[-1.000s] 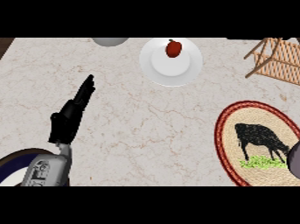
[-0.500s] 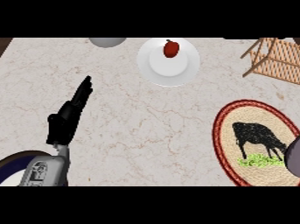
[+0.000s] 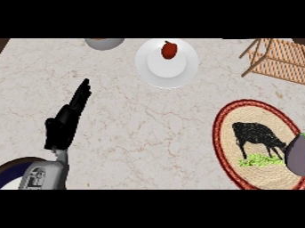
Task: Pick the lemon from the placemat and place it in the tiered shelf
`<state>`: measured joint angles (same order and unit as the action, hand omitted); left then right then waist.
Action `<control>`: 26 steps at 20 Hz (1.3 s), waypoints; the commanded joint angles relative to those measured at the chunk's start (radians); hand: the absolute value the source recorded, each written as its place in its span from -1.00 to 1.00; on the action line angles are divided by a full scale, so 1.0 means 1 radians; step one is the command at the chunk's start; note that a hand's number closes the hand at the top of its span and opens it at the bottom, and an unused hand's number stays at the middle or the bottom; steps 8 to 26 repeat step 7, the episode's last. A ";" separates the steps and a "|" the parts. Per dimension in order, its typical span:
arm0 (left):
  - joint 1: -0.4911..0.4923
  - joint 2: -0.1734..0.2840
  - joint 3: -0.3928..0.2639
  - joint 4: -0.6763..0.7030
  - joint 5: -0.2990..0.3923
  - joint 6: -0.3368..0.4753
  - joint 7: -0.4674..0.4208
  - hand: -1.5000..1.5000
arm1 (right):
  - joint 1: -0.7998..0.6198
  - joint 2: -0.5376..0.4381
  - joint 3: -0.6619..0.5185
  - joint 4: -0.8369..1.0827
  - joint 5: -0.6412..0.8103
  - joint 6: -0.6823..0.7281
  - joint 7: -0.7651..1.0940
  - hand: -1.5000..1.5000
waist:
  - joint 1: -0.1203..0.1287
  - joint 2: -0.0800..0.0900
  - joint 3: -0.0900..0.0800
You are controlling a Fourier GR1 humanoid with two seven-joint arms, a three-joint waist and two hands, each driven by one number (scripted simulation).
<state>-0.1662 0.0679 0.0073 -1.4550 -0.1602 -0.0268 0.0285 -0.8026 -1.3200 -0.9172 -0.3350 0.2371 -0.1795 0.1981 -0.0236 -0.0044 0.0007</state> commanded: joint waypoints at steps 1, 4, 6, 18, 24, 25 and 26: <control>0.020 0.012 0.010 -0.020 0.009 -0.008 -0.009 0.00 | 0.179 -0.085 -0.056 0.051 -0.042 0.134 -0.039 -1.00 | -0.003 0.000 0.001; -0.008 -0.018 -0.006 0.011 -0.006 0.014 0.006 0.00 | 0.264 -0.158 -0.100 0.079 -0.086 0.259 -0.060 -1.00 | -0.003 0.002 0.001; -0.001 -0.007 0.002 -0.044 0.000 0.017 0.057 0.00 | 0.406 -0.124 -0.187 0.121 -0.142 0.276 -0.170 -1.00 | -0.021 -0.004 0.001; 0.065 0.002 0.007 -0.013 0.006 0.000 -0.040 0.00 | 0.418 -0.172 -0.192 0.137 -0.154 0.341 -0.115 -1.00 | -0.014 -0.003 0.001; 0.065 0.002 0.007 -0.013 0.006 0.000 -0.040 0.00 | 0.418 -0.172 -0.192 0.137 -0.154 0.341 -0.115 -1.00 | -0.014 -0.003 0.001; 0.065 0.002 0.007 -0.013 0.006 0.000 -0.040 0.00 | 0.418 -0.172 -0.192 0.137 -0.154 0.341 -0.115 -1.00 | -0.014 -0.003 0.001; 0.065 0.002 0.007 -0.013 0.006 0.000 -0.040 0.00 | 0.418 -0.172 -0.192 0.137 -0.154 0.341 -0.115 -1.00 | -0.014 -0.003 0.001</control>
